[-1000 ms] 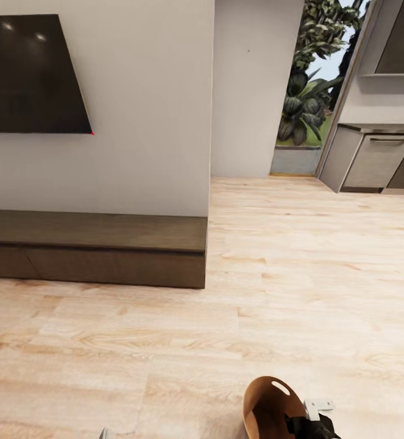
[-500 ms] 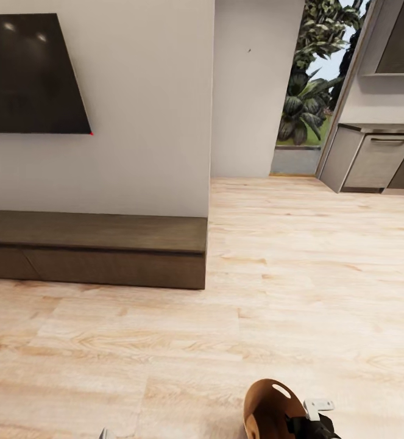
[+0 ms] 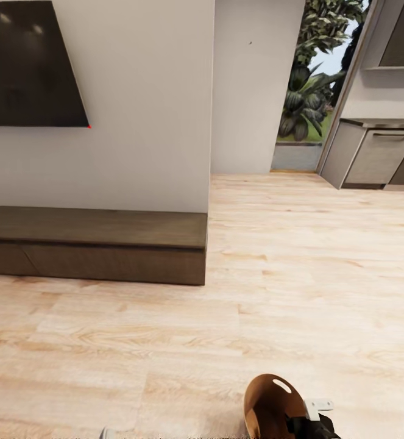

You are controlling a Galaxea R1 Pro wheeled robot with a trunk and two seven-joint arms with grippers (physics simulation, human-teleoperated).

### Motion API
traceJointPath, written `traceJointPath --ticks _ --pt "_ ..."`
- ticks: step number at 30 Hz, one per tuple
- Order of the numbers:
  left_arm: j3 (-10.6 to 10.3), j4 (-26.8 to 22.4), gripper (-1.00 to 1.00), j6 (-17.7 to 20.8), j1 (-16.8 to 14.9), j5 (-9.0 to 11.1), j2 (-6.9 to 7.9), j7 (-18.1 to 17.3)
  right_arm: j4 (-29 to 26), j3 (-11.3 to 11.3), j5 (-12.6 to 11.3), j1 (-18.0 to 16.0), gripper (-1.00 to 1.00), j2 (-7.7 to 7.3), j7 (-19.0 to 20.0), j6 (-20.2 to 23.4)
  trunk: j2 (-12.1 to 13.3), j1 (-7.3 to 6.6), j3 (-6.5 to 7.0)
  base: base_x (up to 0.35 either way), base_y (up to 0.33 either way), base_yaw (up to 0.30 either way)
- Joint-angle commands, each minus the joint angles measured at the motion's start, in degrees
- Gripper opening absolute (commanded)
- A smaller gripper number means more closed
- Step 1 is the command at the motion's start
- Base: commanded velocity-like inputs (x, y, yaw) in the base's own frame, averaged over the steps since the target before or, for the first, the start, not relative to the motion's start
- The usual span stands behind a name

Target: Put the three can of soda from the living room inside the tash can in the kitchen.

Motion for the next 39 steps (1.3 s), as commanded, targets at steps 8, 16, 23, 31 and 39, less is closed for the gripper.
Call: traceJointPath --ticks 8,16,23,31,39 --pt "0.0 0.0 1.0 0.0 0.0 0.0 0.0 0.0 0.0 0.0 0.01 0.0 1.0 0.0 0.0 0.0 0.0 0.0 -0.73 0.0 0.0 0.0" --pt "0.01 0.0 1.0 0.0 0.0 0.0 0.0 0.0 0.0 -0.02 0.0 0.0 1.0 0.0 0.0 0.0 0.0 0.0 -1.48 0.0 0.0 0.0" --pt "0.01 0.0 1.0 0.0 0.0 0.0 0.0 0.0 0.01 -0.01 0.0 0.0 1.0 0.0 0.0 0.0 0.0 0.0 -2.13 0.0 0.0 0.0" --pt "0.01 0.0 1.0 0.0 0.0 0.0 0.0 0.0 0.0 -0.01 0.01 0.0 1.0 0.0 0.0 0.0 -1.61 0.88 -3.59 0.0 0.0 0.0" --pt "0.01 0.0 1.0 0.0 0.0 0.0 0.0 0.0 0.0 -0.03 0.03 0.0 1.0 0.0 0.0 0.0 -4.81 2.63 -5.77 0.0 0.0 0.0"
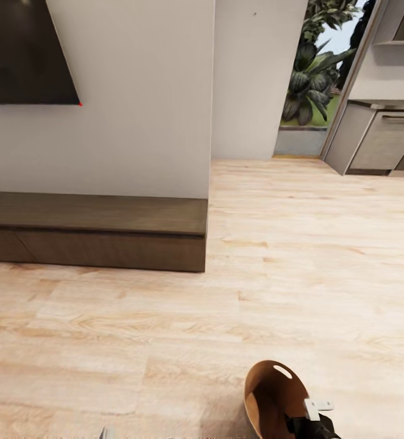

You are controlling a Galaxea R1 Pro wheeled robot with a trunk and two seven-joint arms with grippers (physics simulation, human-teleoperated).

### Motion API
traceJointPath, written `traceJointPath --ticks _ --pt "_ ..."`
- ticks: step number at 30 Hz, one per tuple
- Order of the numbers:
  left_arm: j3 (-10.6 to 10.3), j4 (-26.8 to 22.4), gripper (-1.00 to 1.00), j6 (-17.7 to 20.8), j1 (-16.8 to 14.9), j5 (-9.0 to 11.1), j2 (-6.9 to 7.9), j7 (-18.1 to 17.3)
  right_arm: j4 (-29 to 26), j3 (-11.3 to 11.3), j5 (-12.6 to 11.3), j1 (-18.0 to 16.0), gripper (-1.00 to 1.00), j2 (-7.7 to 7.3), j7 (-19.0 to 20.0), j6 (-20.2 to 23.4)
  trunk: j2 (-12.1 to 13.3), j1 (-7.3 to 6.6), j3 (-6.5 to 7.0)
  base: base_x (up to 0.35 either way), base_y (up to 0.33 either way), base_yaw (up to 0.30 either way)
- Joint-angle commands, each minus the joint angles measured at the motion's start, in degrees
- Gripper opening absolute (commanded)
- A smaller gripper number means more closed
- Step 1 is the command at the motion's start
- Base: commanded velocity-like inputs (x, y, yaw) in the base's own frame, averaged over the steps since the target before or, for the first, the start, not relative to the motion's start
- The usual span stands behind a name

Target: Put the three can of soda from the living room inside the tash can in the kitchen.

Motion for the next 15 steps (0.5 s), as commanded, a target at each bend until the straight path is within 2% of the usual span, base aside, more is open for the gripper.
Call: traceJointPath --ticks 1,15 --pt "0.0 0.0 1.0 0.0 0.0 0.0 0.0 0.0 0.0 0.0 -0.01 0.0 1.0 0.0 0.0 0.0 -0.42 0.23 -0.28 0.0 0.0 0.0" --pt "0.0 0.0 1.0 0.0 0.0 0.0 0.0 0.0 0.01 0.05 0.06 0.0 1.0 0.0 0.0 0.0 -0.42 0.23 -1.19 0.0 -0.001 0.0"
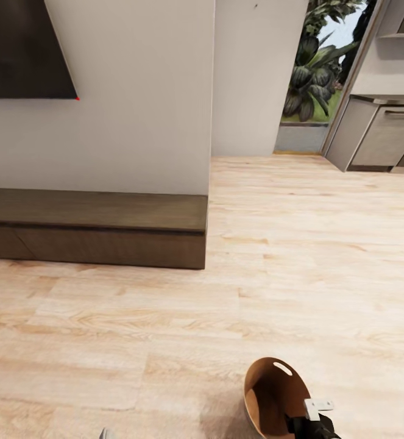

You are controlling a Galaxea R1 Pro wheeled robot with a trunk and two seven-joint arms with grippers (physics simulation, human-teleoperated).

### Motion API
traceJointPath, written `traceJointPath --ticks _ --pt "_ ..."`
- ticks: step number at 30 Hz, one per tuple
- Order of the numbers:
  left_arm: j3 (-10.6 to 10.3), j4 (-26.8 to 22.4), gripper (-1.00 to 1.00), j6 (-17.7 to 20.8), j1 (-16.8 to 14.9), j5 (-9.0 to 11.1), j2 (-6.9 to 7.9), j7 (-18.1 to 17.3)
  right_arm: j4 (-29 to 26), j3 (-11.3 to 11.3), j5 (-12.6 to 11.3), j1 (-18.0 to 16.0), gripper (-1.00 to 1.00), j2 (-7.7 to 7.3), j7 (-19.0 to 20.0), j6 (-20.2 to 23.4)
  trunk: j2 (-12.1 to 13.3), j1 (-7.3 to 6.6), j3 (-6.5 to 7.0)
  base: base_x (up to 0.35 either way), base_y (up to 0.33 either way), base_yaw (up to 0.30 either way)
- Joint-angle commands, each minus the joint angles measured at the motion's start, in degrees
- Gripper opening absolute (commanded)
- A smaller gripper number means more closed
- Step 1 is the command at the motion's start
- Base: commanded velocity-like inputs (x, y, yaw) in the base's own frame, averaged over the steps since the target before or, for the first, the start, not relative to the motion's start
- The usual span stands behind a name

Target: Put the three can of soda from the living room inside the tash can in the kitchen.

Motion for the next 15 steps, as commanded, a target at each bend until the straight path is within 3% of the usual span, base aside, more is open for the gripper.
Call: traceJointPath --ticks 1,15 --pt "0.0 0.0 1.0 0.0 0.0 0.0 0.0 0.0 -0.01 0.01 0.0 0.0 1.0 0.0 0.0 0.0 0.0 0.0 -0.01 0.0 -0.103 0.0" --pt "0.0 0.0 1.0 0.0 0.0 0.0 0.0 0.0 -0.01 0.02 0.01 0.0 1.0 0.0 0.0 0.0 0.0 0.0 -0.01 0.0 -0.03 0.0"
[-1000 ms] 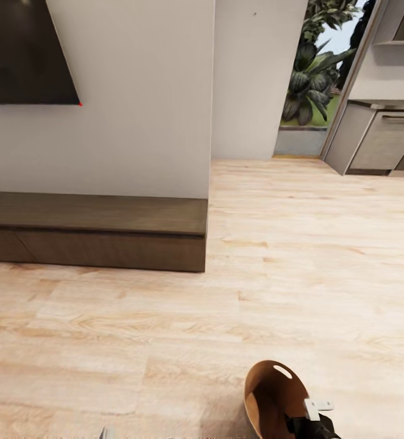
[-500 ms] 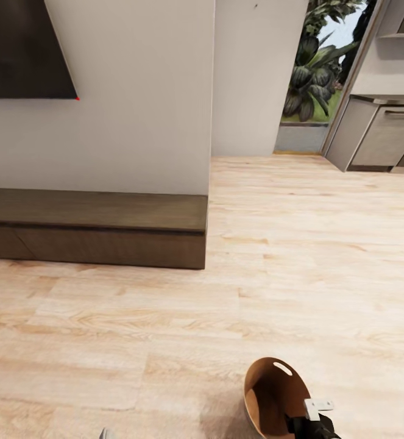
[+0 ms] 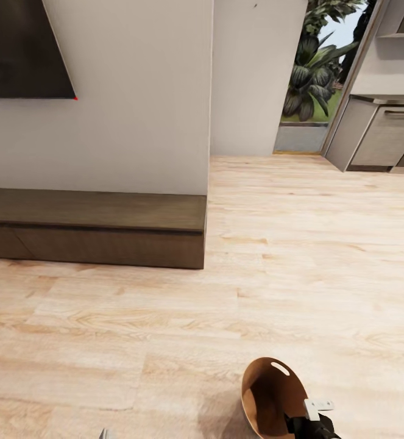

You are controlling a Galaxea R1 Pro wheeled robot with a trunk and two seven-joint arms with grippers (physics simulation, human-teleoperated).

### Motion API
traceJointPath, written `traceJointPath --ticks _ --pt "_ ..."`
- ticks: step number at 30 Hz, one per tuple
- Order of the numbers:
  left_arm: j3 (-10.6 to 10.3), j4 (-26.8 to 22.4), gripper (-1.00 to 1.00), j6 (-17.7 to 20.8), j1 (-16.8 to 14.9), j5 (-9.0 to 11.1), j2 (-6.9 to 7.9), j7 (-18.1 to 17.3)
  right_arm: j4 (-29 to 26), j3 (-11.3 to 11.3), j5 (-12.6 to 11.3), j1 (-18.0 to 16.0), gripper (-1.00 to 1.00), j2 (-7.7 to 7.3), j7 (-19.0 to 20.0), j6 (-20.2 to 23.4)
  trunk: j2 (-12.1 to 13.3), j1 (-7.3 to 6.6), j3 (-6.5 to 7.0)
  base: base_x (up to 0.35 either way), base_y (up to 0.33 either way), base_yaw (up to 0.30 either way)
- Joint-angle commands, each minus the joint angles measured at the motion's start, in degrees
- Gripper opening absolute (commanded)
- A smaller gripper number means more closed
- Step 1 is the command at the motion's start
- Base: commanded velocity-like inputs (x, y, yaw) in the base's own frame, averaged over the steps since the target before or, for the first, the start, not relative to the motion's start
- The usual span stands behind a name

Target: Put the three can of soda from the living room inside the tash can in the kitchen.

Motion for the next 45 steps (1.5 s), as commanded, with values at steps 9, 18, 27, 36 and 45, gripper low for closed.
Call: traceJointPath --ticks 9,18,27,36,45 --pt "0.0 0.0 1.0 0.0 0.0 0.0 0.0 0.0 0.0 0.0 0.0 0.0 1.0 0.0 0.0 0.0 0.0 0.0 0.0 0.0 -0.001 0.0" --pt "0.0 0.0 1.0 0.0 0.0 0.0 0.0 0.0 0.0 0.0 0.0 0.0 1.0 0.0 0.0 0.0 -2.01 1.1 -0.9 0.0 0.0 0.0" --pt "0.0 0.0 1.0 0.0 0.0 0.0 0.0 0.0 0.0 -0.01 0.0 0.0 1.0 0.0 0.0 0.0 -2.41 1.32 -1.2 0.0 0.0 0.0" --pt "0.0 0.0 1.0 0.0 0.0 0.0 0.0 0.0 0.01 0.0 0.0 0.0 1.0 0.0 0.0 0.0 -2.41 1.32 -1.42 0.0 0.0 0.0" --pt "0.0 0.0 1.0 0.01 0.0 0.0 0.0 0.0 0.0 0.0 0.0 0.0 1.0 0.0 0.0 0.0 -3.61 1.98 -2.16 0.0 0.0 0.0"
